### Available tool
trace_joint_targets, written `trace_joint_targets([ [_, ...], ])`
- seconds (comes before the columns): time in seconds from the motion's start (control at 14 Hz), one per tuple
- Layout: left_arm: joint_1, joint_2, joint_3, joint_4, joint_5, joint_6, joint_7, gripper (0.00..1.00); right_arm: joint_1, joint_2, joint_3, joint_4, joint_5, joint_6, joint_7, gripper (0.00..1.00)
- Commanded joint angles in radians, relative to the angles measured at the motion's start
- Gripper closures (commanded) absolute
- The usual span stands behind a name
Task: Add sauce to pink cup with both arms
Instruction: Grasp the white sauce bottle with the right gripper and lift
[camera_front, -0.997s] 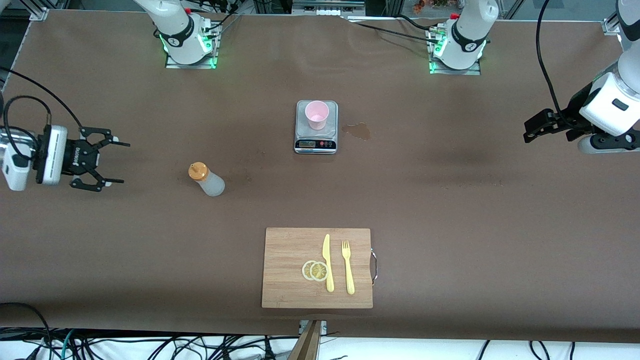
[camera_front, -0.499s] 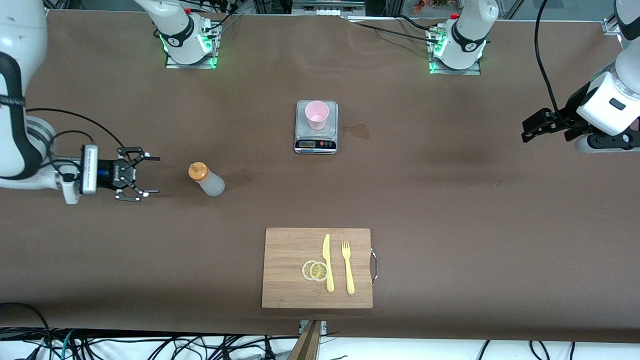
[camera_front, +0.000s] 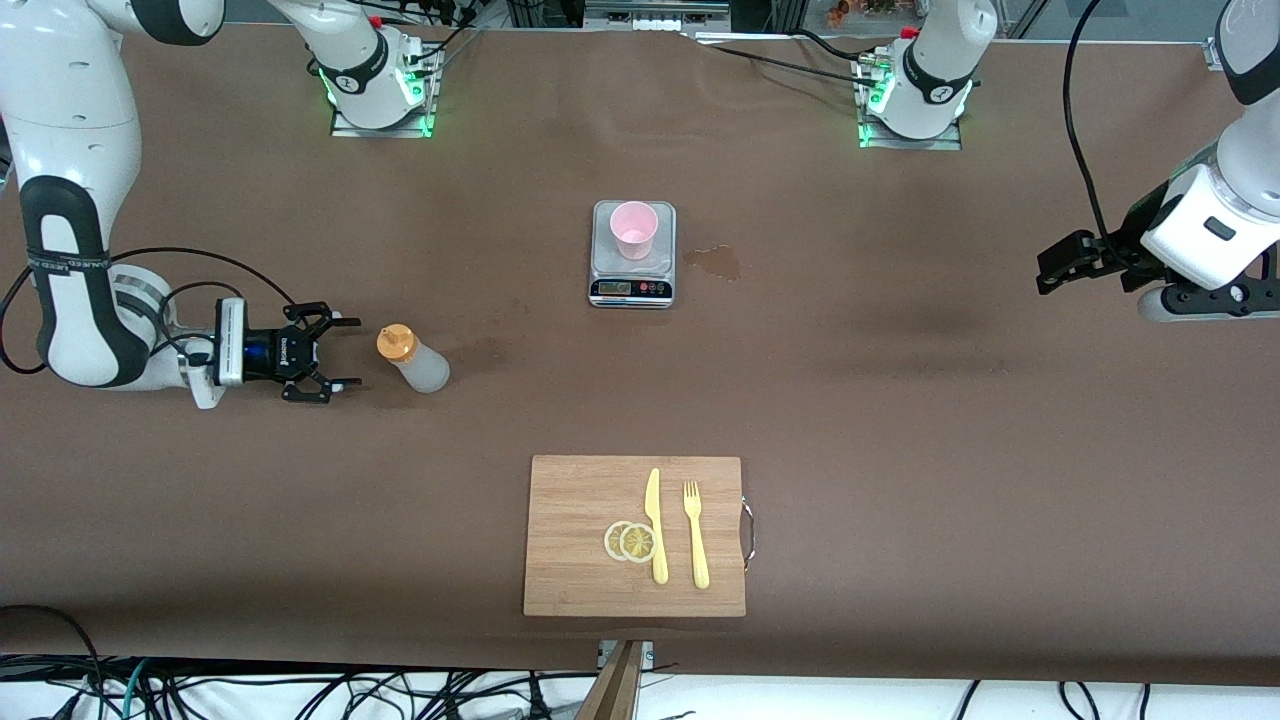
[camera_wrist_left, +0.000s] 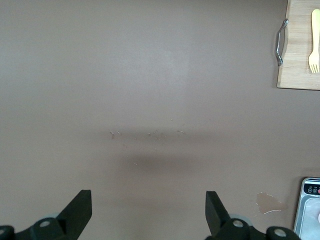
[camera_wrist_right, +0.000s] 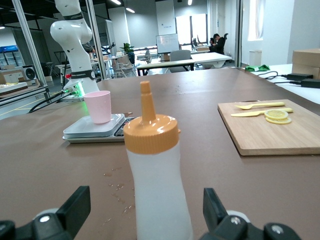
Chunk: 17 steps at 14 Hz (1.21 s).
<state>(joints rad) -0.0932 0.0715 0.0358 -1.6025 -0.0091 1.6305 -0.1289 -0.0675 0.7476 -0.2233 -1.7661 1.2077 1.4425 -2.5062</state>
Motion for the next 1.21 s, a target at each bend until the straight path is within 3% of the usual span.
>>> trace_joint_targets([
  [0.0,0.001,0.016,0.01,0.044,-0.02,-0.018,0.026,0.0,0.009,0.016,0.001,-0.012,0.027,-0.011,-0.051,0.0],
  [0.5,0.003,0.018,0.016,0.059,-0.006,-0.05,0.058,0.0,0.087,0.05,-0.001,-0.027,0.157,0.003,-0.054,0.0],
  [1.0,0.004,0.008,0.039,0.087,-0.008,-0.089,0.06,0.0,0.135,0.079,0.001,-0.038,0.217,0.006,-0.125,0.0],
  [1.14,0.003,0.005,0.033,0.087,-0.005,-0.101,0.058,0.0,0.14,0.081,-0.001,-0.038,0.22,0.004,-0.134,0.06],
])
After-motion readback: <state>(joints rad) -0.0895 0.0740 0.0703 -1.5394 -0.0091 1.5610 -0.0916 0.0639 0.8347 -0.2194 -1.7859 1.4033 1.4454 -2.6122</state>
